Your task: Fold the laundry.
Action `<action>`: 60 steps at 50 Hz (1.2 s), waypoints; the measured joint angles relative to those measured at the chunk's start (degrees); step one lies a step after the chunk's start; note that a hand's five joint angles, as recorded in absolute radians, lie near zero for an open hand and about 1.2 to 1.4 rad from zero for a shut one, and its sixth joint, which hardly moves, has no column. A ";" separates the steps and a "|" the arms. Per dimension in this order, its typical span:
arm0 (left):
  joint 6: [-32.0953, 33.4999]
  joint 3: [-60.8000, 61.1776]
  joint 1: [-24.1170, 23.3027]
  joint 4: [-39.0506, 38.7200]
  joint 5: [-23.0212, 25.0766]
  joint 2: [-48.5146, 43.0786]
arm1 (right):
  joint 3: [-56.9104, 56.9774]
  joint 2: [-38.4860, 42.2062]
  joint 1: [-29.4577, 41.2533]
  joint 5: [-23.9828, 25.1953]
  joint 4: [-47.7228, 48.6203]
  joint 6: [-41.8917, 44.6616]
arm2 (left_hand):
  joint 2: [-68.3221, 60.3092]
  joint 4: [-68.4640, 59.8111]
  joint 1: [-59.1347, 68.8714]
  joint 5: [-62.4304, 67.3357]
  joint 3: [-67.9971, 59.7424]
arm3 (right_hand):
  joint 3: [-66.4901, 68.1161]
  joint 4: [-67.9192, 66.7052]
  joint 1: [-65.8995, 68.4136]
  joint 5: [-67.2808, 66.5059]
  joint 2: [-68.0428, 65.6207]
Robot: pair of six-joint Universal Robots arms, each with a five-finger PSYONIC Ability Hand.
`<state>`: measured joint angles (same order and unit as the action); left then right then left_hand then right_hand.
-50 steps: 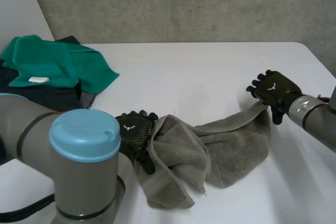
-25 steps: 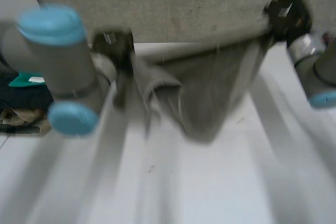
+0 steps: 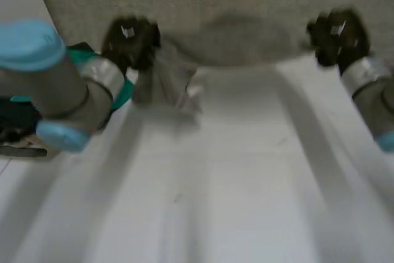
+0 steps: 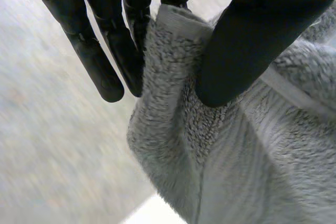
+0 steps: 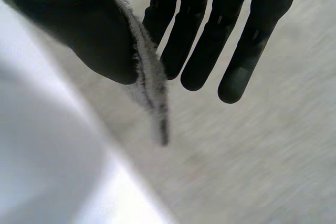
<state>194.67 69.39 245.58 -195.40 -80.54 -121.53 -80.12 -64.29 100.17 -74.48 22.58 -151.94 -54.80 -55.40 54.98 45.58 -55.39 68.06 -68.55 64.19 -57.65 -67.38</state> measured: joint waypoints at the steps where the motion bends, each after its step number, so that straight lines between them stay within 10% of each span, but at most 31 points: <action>1: 0.81 2.03 -0.03 -0.66 0.33 -0.25 | -1.35 0.08 -0.09 0.19 -0.32 0.10 | 0.00 0.53 -0.61 -0.54 0.53 | 0.00 -0.03 0.00 0.00 0.00; 13: 7.94 19.69 -1.17 4.03 2.10 2.92 | -14.74 1.91 -2.52 0.70 -3.41 2.29 | 37.20 38.15 -37.49 -39.02 37.88 | 0.00 -0.05 0.00 0.00 0.00; 34: -21.32 22.40 -3.53 13.87 -13.38 10.17 | -16.07 -4.30 -4.94 1.44 -7.90 -0.67 | 37.74 38.61 -37.50 -39.42 38.46 | 0.00 -0.05 0.00 0.00 0.00; 60: -22.11 -1.62 -8.17 12.54 -24.04 -11.61 | -17.77 -4.06 -6.62 2.30 -7.47 0.61 | 25.57 25.93 -24.99 -26.14 26.05 | 0.00 -0.05 0.00 0.00 0.00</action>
<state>172.56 67.77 237.41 -182.86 -104.58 -133.14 -97.89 -68.35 93.54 -72.19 15.11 -151.33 -29.23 -29.46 29.99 19.44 -29.34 68.06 -68.61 64.19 -57.65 -67.38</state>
